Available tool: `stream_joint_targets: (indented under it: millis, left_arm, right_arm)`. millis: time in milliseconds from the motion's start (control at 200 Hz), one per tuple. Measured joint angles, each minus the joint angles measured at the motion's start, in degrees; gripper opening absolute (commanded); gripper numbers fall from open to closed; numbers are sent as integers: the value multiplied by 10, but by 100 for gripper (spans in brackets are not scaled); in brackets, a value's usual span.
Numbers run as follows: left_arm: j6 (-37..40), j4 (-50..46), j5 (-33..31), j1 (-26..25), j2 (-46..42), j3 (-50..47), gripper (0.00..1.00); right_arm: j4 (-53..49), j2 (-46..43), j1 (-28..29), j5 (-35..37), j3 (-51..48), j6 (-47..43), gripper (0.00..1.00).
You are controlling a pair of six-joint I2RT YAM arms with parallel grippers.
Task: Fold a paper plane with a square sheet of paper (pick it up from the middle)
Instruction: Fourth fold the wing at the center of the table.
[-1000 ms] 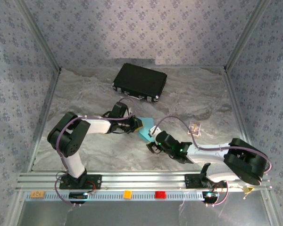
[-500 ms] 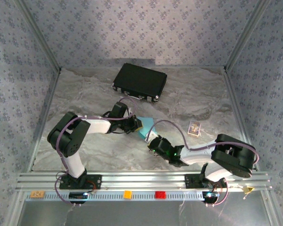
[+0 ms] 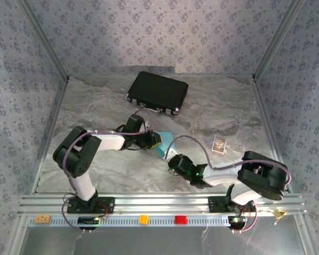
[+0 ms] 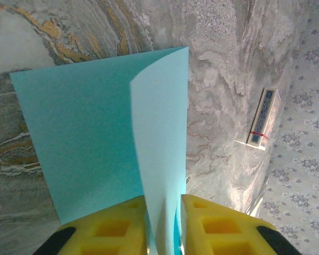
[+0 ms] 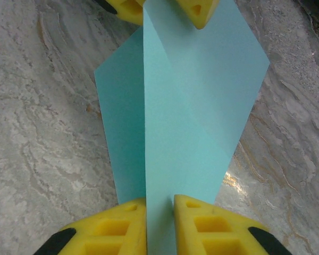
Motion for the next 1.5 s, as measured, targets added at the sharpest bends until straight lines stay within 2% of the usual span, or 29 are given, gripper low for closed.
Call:
stream_joint_targets:
  millis: [125, 225, 310, 400, 490, 595, 969, 1499]
  left_arm:
    - [2, -5, 0, 0, 0, 1, 27]
    - [6, -14, 0, 0, 0, 6, 27]
    - [9, -17, 0, 0, 0, 10, 25]
    - [10, -21, 0, 0, 0, 13, 19]
    - [11, -26, -2, 0, 0, 15, 11]
    - [13, -30, -2, 0, 0, 16, 7]
    - [13, -35, -2, 0, 0, 17, 6]
    - [13, -38, -2, 0, 0, 19, 6]
  right_arm:
    - [0, 0, -1, -2, 0, 0, 12]
    - [2, 0, -4, -5, 0, 3, 12]
    - [6, 0, -5, -8, 0, 4, 11]
    - [11, 0, -6, -9, 0, 4, 11]
    - [14, 0, -8, -11, 0, 4, 14]
    - [15, 0, -8, -13, 0, 9, 18]
    - [12, 0, -8, -8, 0, 8, 28]
    - [6, 19, -8, 3, 15, 2, 33]
